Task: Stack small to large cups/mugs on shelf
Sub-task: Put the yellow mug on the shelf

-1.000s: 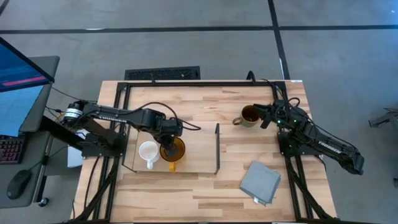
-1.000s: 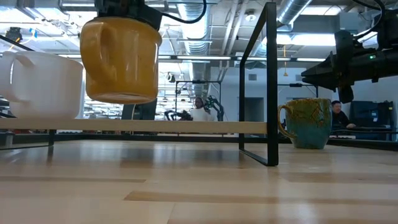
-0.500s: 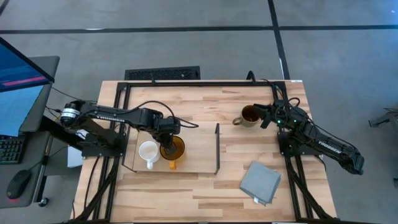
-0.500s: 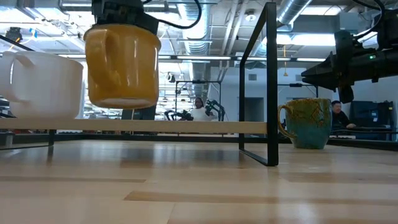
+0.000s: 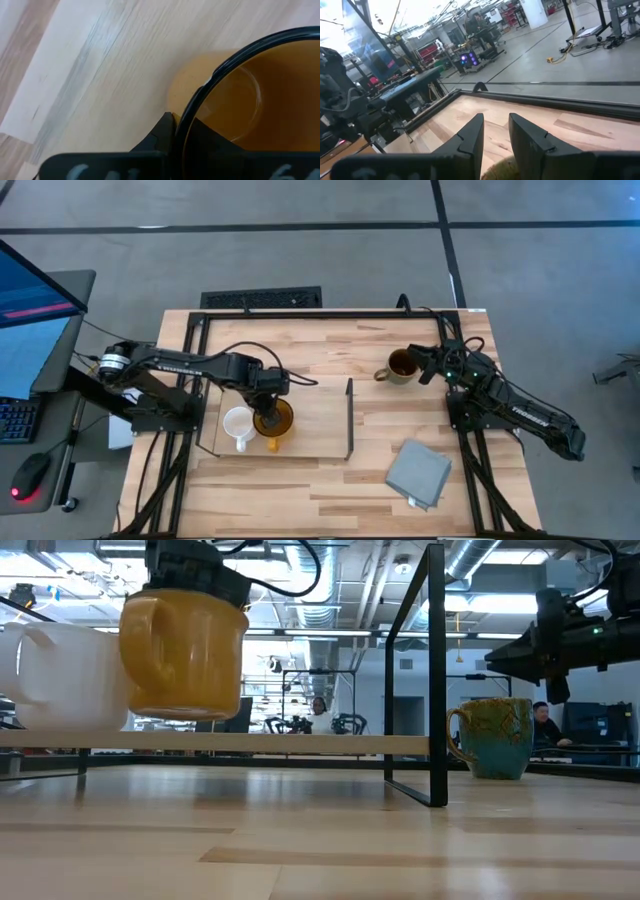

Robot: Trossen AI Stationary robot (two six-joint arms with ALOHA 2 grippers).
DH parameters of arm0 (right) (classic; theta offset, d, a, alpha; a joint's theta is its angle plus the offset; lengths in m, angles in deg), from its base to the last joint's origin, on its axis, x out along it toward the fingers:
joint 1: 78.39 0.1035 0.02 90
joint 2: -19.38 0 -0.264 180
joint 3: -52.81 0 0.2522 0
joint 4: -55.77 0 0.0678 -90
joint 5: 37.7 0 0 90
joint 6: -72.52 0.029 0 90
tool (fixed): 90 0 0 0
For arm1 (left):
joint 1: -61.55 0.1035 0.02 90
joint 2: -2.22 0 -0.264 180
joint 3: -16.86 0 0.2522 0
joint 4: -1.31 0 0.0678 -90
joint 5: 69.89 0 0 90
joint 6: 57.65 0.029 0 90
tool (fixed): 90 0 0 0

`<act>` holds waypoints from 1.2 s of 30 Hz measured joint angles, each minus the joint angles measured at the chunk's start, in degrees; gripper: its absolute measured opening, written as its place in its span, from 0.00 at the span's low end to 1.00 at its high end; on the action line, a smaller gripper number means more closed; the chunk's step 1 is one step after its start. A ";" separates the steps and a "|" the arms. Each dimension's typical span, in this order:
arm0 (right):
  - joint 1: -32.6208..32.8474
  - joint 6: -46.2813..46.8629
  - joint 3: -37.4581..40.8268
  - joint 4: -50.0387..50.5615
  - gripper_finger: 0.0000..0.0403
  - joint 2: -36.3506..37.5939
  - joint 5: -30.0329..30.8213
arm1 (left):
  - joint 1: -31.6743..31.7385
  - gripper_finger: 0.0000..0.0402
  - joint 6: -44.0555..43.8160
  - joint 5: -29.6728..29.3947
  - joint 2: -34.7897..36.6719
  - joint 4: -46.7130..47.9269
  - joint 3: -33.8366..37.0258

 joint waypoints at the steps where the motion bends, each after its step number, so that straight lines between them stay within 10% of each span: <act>1: 0.00 0.00 0.00 -0.04 0.28 0.01 0.00 | 0.00 0.02 0.42 0.01 -0.05 0.00 0.00; 36: 0.00 0.00 0.00 -0.04 0.28 0.01 -0.09 | 1.88 0.08 0.21 2.76 -0.08 -5.46 3.89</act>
